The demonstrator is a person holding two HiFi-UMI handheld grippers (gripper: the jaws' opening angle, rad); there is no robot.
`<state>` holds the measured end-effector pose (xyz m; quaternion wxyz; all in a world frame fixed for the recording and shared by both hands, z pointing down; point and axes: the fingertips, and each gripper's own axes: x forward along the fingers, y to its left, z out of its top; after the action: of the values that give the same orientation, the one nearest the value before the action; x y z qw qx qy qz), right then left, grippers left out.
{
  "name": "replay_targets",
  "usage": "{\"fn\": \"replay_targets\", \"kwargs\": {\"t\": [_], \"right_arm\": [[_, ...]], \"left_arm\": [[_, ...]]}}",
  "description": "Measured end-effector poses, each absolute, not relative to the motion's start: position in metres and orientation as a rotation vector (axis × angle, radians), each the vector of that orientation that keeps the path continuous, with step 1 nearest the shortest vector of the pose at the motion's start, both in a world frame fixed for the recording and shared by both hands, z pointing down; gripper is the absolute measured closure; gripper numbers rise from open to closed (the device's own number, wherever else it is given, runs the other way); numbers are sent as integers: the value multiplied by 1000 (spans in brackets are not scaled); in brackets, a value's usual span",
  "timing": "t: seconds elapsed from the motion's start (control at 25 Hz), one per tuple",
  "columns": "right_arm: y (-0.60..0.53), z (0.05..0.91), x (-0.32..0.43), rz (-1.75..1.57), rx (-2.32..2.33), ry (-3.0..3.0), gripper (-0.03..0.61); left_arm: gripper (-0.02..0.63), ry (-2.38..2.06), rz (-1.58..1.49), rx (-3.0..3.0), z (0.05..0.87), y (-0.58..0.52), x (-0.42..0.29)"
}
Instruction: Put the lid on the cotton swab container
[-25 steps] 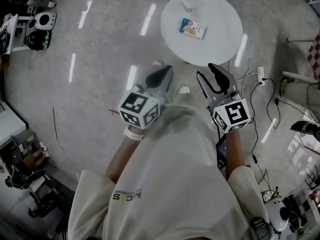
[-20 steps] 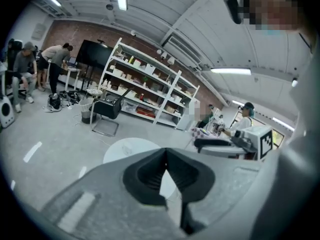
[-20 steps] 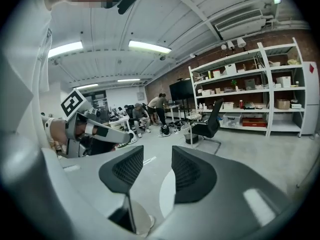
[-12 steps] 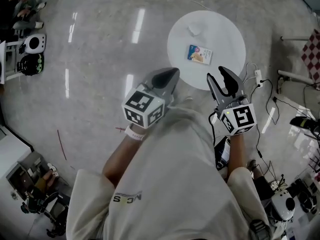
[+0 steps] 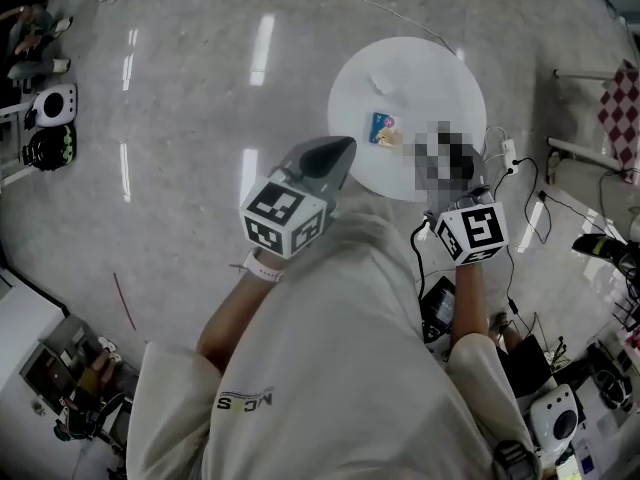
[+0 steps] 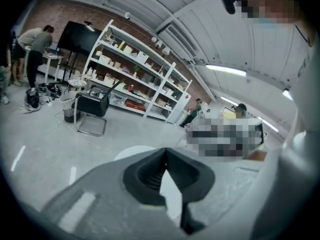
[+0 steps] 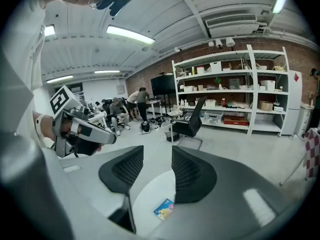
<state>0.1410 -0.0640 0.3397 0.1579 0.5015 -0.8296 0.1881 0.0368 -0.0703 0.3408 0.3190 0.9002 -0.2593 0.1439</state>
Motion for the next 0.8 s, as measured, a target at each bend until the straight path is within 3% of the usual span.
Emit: {"fn": "replay_targets", "kwargs": {"t": [0.24, 0.32, 0.48, 0.8], "right_arm": [[-107, 369, 155, 472, 1365, -2349, 403], [-114, 383, 158, 500, 1373, -2316, 502], [-130, 407, 165, 509, 1392, -2279, 591], [-151, 461, 169, 549, 1343, -2283, 584]], "left_arm": [[615, -709, 401, 2351, 364, -99, 57], [615, -716, 410, 2345, 369, -101, 57], [615, -735, 422, 2326, 381, -109, 58], [615, -737, 454, 2300, 419, -123, 79]]}}
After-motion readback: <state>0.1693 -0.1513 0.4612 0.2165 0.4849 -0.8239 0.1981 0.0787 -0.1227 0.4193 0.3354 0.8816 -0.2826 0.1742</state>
